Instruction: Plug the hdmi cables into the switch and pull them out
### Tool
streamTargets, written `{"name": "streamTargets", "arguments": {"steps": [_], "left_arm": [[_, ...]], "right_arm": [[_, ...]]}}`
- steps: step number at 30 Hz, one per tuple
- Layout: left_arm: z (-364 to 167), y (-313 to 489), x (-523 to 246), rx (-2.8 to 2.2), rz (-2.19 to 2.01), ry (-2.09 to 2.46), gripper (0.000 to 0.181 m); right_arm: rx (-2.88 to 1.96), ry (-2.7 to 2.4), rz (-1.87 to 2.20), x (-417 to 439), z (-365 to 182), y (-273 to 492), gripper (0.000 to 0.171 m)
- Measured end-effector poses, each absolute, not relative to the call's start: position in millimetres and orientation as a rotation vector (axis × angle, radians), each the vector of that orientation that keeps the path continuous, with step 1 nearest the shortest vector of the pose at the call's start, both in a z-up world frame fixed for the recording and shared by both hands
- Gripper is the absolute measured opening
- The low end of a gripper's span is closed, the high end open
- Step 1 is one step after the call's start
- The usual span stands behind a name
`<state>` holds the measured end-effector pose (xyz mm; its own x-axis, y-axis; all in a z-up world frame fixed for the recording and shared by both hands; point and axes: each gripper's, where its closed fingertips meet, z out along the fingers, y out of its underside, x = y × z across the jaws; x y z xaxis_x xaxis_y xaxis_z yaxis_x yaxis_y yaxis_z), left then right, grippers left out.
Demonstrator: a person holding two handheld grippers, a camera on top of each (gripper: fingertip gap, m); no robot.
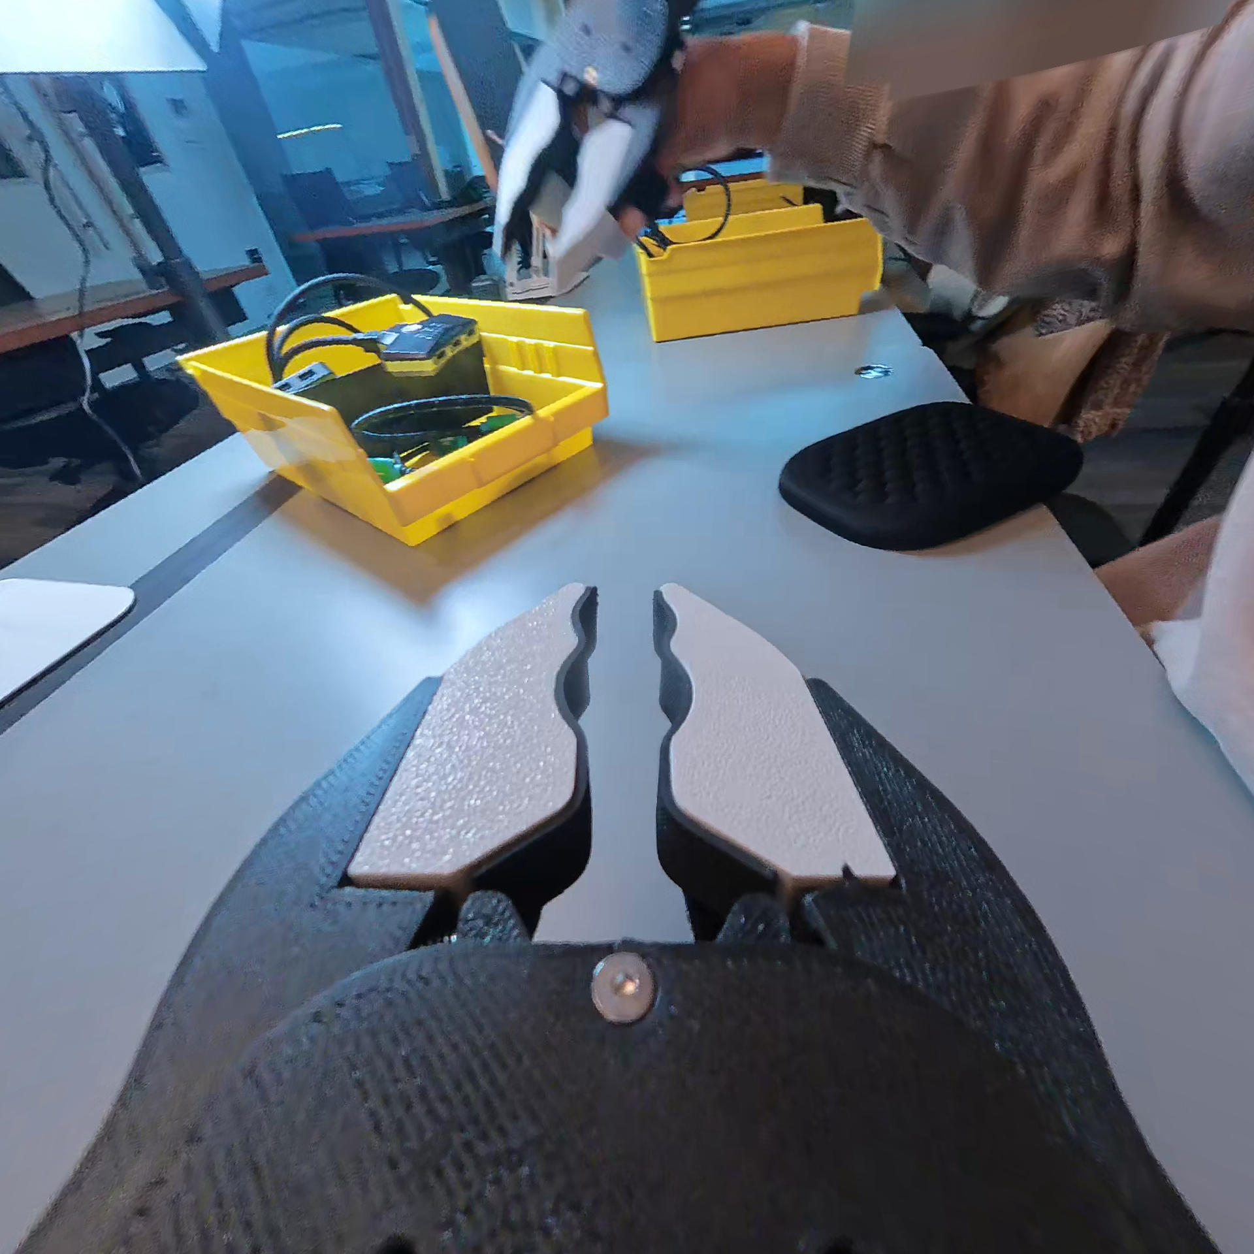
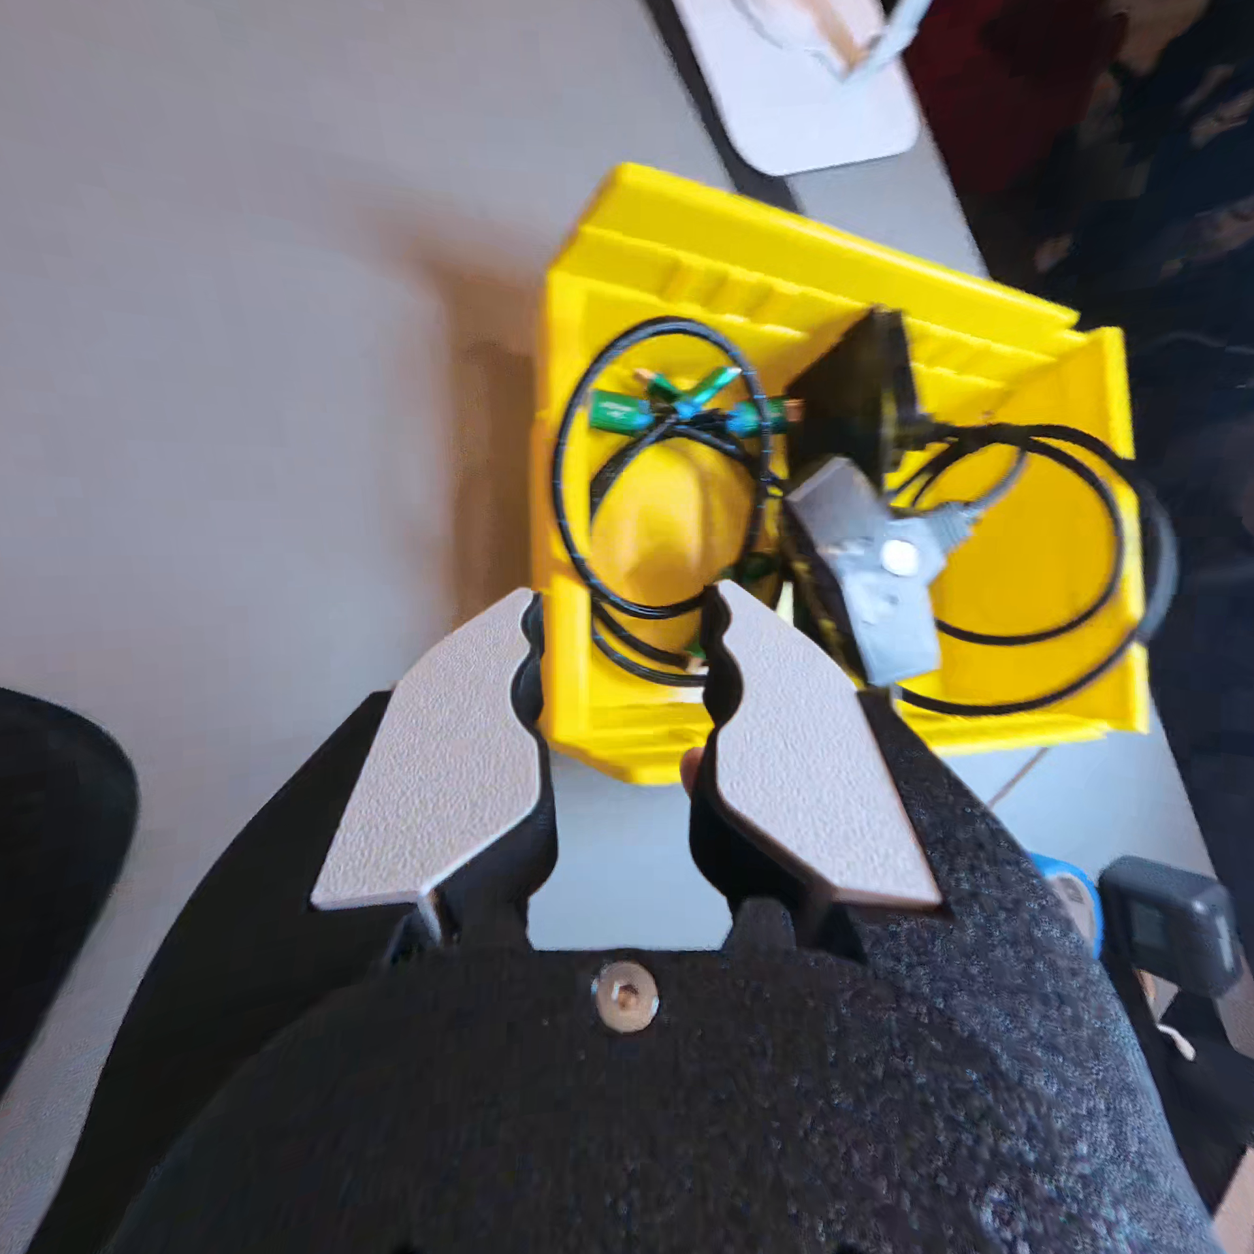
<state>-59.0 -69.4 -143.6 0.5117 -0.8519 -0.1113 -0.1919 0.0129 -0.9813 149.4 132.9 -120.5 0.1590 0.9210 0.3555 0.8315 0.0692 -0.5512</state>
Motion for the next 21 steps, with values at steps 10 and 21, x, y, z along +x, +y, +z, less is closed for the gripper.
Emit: {"name": "streamTargets", "arguments": {"steps": [10,21], "left_arm": [[-147.9,-43.2,-127.3,-1.718,-0.23,0.765,0.02],[-211.1,-52.5,-306.8,-2.278,0.492,0.823,0.063]], "right_arm": [[-1.909,-1.964,-0.441,114.2,-237.8,162.2,0.033],[-1.409,-2.091,-0.44,76.0,-228.4,56.8,0.034]]}}
